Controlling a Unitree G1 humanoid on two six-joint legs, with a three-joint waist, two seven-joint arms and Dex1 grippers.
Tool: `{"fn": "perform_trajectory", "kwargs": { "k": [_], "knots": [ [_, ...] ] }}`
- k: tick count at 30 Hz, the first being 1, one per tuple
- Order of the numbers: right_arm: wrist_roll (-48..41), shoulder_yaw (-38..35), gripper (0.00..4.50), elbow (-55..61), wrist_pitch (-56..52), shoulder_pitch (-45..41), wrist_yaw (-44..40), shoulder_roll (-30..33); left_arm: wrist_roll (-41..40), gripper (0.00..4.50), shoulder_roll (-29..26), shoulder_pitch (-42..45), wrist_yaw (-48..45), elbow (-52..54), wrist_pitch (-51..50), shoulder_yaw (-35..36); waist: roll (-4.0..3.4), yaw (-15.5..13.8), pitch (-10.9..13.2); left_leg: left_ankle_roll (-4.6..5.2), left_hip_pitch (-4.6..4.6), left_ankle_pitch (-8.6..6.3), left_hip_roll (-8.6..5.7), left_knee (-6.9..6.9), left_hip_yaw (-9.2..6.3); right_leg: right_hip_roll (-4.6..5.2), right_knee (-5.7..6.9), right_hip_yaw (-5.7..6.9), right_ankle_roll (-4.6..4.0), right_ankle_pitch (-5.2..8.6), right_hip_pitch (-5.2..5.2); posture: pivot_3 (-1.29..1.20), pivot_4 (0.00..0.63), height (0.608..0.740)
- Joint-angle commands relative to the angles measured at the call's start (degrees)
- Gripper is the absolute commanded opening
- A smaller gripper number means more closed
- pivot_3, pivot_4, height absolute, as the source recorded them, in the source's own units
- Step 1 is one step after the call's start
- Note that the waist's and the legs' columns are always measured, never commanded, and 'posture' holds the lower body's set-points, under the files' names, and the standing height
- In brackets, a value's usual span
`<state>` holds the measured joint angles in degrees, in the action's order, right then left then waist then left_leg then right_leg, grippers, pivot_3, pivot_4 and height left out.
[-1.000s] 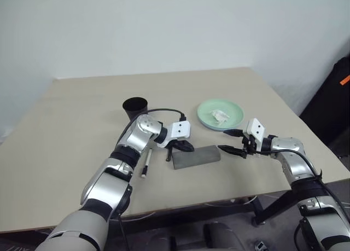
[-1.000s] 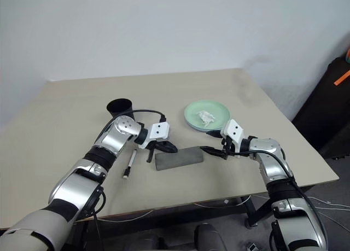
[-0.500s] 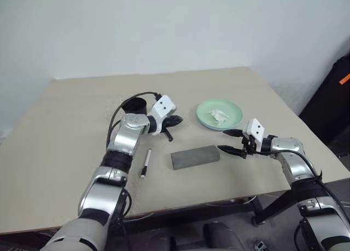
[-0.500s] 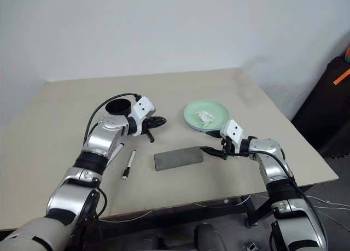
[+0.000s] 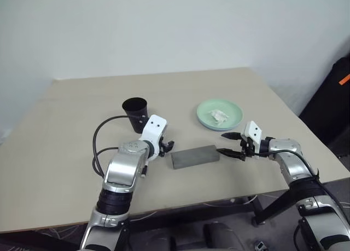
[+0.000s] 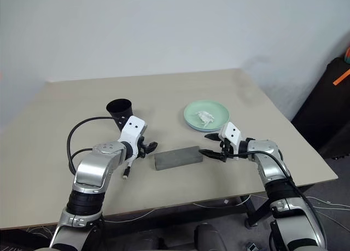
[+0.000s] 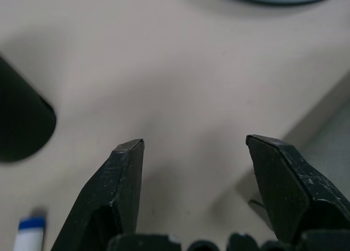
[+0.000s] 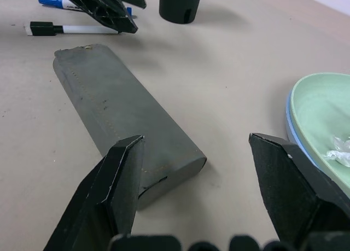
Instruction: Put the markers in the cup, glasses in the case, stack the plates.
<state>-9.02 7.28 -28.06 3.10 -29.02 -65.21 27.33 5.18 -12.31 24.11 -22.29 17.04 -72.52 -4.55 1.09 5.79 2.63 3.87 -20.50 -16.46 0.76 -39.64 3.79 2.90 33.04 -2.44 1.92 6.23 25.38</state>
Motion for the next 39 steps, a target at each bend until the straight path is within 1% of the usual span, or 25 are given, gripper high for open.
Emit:
{"fn": "perform_trajectory", "kwargs": {
  "k": [1, 4, 8, 12, 21, 22, 23, 25, 26, 29, 30, 34, 37, 39],
  "knots": [
    [-0.23, -0.4, 3.31, -0.39, 1.69, -2.36, -0.43, -0.52, 0.64, 2.95, -1.14, 0.47, 3.39, 2.19, -3.09, 0.6, 0.0, -0.03, 0.0, 0.0, 0.01, 0.0, 0.0, 0.02, -0.02, -0.02, 0.02, 0.01, 0.0, 0.0, 0.0, 0.0, 0.0, 0.74],
    [-0.01, -0.32, 3.31, -1.21, 2.27, -2.68, -0.25, -0.8, 1.02, 2.95, -1.73, 0.82, 6.03, 0.96, -3.91, 0.61, 0.0, -0.04, 0.0, -0.01, -0.01, 0.0, -0.01, 0.03, -0.06, -0.02, 0.03, 0.01, -0.11, 0.06, 0.02, 0.0, 0.0, 0.74],
    [0.06, -0.4, 3.31, -1.41, 2.8, -2.58, 0.28, -0.96, 0.72, 2.95, -1.21, 1.07, 8.76, -0.83, -4.58, 1.89, 0.0, -0.08, 0.0, -0.02, -0.04, 0.0, -0.05, 0.03, -0.03, 0.05, -0.02, -0.02, -0.1, 0.06, 0.02, 0.0, 0.0, 0.74],
    [-0.01, -0.63, 3.31, -0.91, 2.84, -2.04, 0.73, -0.76, -0.55, 2.95, 0.39, 1.31, 10.01, -1.38, -7.01, 3.82, 0.0, -0.11, 0.0, -0.03, -0.06, -0.01, -0.05, 0.04, -0.04, 0.05, -0.03, -0.01, -0.1, 0.06, 0.03, 0.0, 0.0, 0.74],
    [0.02, -0.75, 3.31, -0.51, 2.91, -1.35, 1.36, -0.42, -3.16, 2.95, 2.34, 0.77, 11.11, -1.0, -11.28, 4.33, 0.0, -0.12, 0.0, -0.16, -0.05, -0.09, -0.07, 0.04, -0.04, 0.05, -0.02, 0.0, -0.1, 0.06, 0.03, 0.0, 0.0, 0.74],
    [0.02, -0.75, 3.31, -0.52, 2.94, -1.34, 1.39, -0.4, -3.32, 2.59, 2.37, 0.82, 11.22, -1.04, -11.41, 4.45, 0.0, -0.12, 0.0, -0.17, -0.05, -0.09, -0.07, 0.04, -0.04, 0.05, -0.02, 0.0, -0.1, 0.06, 0.03, 0.0, 0.0, 0.74],
    [0.01, -0.73, 3.31, -0.53, 2.95, -1.35, 1.43, -0.38, -3.52, 2.37, 2.34, 0.89, 11.39, -1.12, -11.6, 4.6, 0.0, -0.08, 0.0, -0.17, -0.04, -0.09, -0.07, 0.04, -0.04, 0.05, -0.02, 0.0, -0.1, 0.06, 0.03, 0.0, 0.0, 0.74],
    [0.03, -0.7, 3.31, -0.69, 3.03, -1.46, 1.52, -0.38, -4.09, 1.65, 2.36, 0.92, 11.68, -1.21, -11.93, 5.06, 0.0, -0.02, 0.0, -0.17, -0.03, -0.09, -0.06, 0.04, -0.02, 0.05, -0.02, 0.0, -0.1, 0.06, 0.03, 0.0, 0.0, 0.74],
    [0.06, -0.69, 3.31, -0.83, 3.09, -1.57, 1.56, -0.39, -4.31, 1.37, 2.34, 0.92, 11.81, -1.28, -12.02, 5.21, 0.0, -0.02, 0.0, -0.17, -0.03, -0.09, -0.06, 0.04, -0.01, 0.05, -0.02, -0.01, -0.1, 0.06, 0.03, 0.0, 0.0, 0.74],
    [0.19, -0.65, 3.31, -1.18, 3.26, -1.85, 1.63, -0.39, -4.66, 0.24, 2.32, 1.0, 12.2, -1.39, -12.16, 5.3, 0.0, -0.02, 0.0, -0.18, -0.01, -0.09, -0.05, 0.04, -0.01, 0.04, 0.0, 0.0, -0.1, 0.06, 0.02, 0.0, 0.0, 0.74],
    [0.23, -0.63, 3.31, -1.25, 3.31, -1.92, 1.64, -0.39, -4.82, 0.02, 2.43, 1.03, 12.26, -1.37, -12.19, 5.4, -0.01, -0.03, -0.01, -0.18, -0.01, -0.09, -0.05, 0.04, -0.02, 0.04, -0.01, 0.0, -0.1, 0.06, 0.02, 0.0, 0.0, 0.74],
    [0.32, -0.56, 3.31, -1.35, 3.37, -2.07, 1.65, -0.42, -5.69, 0.02, 1.92, 1.32, 11.7, -1.55, -9.74, 4.87, -0.01, -0.05, 0.0, -0.18, -0.02, -0.09, -0.07, 0.04, 0.0, 0.04, -0.01, -0.01, -0.1, 0.06, 0.02, 0.0, 0.0, 0.74],
    [0.42, -0.49, 3.31, -1.43, 3.34, -2.24, 1.76, -0.52, -5.9, 0.02, -2.04, 1.62, 9.56, -2.02, -3.87, 0.18, 0.0, -0.05, 0.0, -0.21, -0.03, -0.11, -0.06, 0.04, -0.01, 0.04, -0.01, -0.01, -0.11, 0.06, 0.03, 0.0, 0.0, 0.74],
    [0.51, -0.48, 3.31, -1.55, 3.39, -2.36, 1.84, -0.56, -6.05, 0.02, -3.72, 1.97, 8.55, -2.56, 0.03, -1.22, 0.0, -0.06, 0.0, -0.24, -0.03, -0.12, -0.06, 0.04, -0.01, 0.04, -0.01, -0.01, -0.11, 0.07, 0.03, 0.0, 0.0, 0.74]
  ]
}}
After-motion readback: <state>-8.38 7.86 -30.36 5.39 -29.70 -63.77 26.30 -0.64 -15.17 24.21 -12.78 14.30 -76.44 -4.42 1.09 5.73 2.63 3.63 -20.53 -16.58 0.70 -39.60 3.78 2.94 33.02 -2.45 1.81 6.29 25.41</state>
